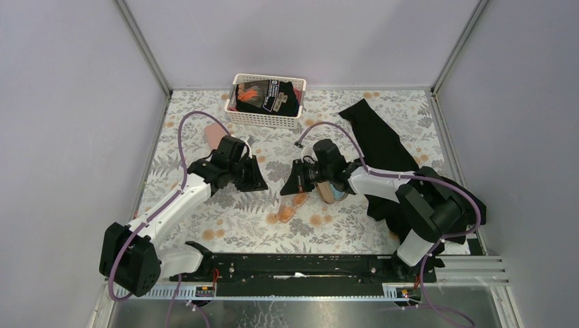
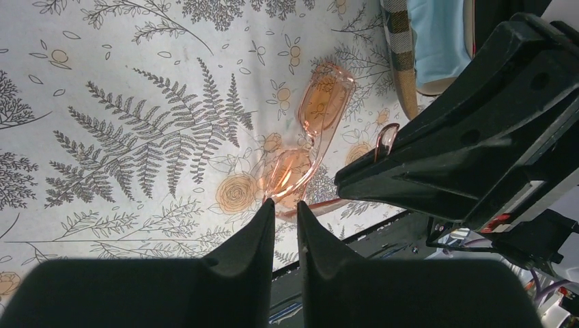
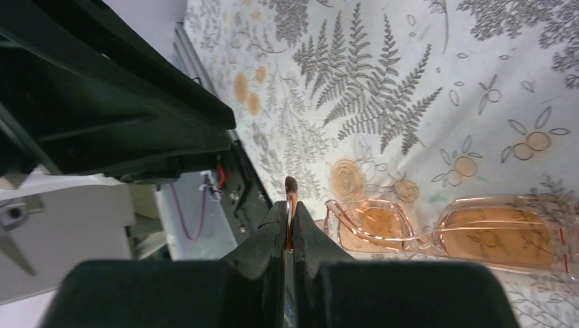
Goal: Organize the sunglasses
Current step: Fold the sunglasses at the center of the board.
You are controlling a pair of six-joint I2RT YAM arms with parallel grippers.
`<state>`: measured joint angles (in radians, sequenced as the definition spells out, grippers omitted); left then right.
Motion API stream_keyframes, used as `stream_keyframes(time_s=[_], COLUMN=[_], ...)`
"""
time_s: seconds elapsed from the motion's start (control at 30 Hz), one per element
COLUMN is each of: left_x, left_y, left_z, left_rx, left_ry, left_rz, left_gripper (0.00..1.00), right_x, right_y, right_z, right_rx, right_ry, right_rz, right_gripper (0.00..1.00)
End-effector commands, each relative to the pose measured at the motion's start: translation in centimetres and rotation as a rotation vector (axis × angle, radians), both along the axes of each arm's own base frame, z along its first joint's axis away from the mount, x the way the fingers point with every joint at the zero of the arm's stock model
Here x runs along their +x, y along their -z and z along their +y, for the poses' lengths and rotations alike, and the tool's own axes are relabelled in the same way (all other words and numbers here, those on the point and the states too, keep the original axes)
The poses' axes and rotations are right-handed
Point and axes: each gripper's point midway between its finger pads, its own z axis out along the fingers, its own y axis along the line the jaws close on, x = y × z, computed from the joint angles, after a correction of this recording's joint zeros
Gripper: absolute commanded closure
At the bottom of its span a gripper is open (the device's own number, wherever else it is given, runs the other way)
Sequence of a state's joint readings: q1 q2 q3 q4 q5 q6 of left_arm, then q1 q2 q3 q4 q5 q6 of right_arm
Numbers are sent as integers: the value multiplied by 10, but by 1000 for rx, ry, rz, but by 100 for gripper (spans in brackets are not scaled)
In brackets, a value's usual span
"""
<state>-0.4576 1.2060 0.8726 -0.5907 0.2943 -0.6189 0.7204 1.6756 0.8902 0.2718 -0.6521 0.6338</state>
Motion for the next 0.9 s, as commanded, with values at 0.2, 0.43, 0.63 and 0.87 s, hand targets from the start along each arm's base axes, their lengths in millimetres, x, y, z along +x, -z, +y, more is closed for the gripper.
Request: stream_keyframes(time_s=[0.2,0.43,0.63,0.87], left_x=[6,4,4,6], left_y=[-7,-4,-3,-7], left_z=[0,0,0,-6], left_rx=[1,4,2,-26], left_ry=[-1,0,2,9], left_rz=[-45,-36,-32,-39], left_gripper=[78,78,78,77], right_x=[-2,-2,10,21], right_y=[21,46,37,-8], right_z=[-5,-21,-34,-50], right_rx=[63,15,-83,-140], right_ry=[44,82,118,183], right_rz=[210,200,71,-54], right_gripper=[100,100,73,38])
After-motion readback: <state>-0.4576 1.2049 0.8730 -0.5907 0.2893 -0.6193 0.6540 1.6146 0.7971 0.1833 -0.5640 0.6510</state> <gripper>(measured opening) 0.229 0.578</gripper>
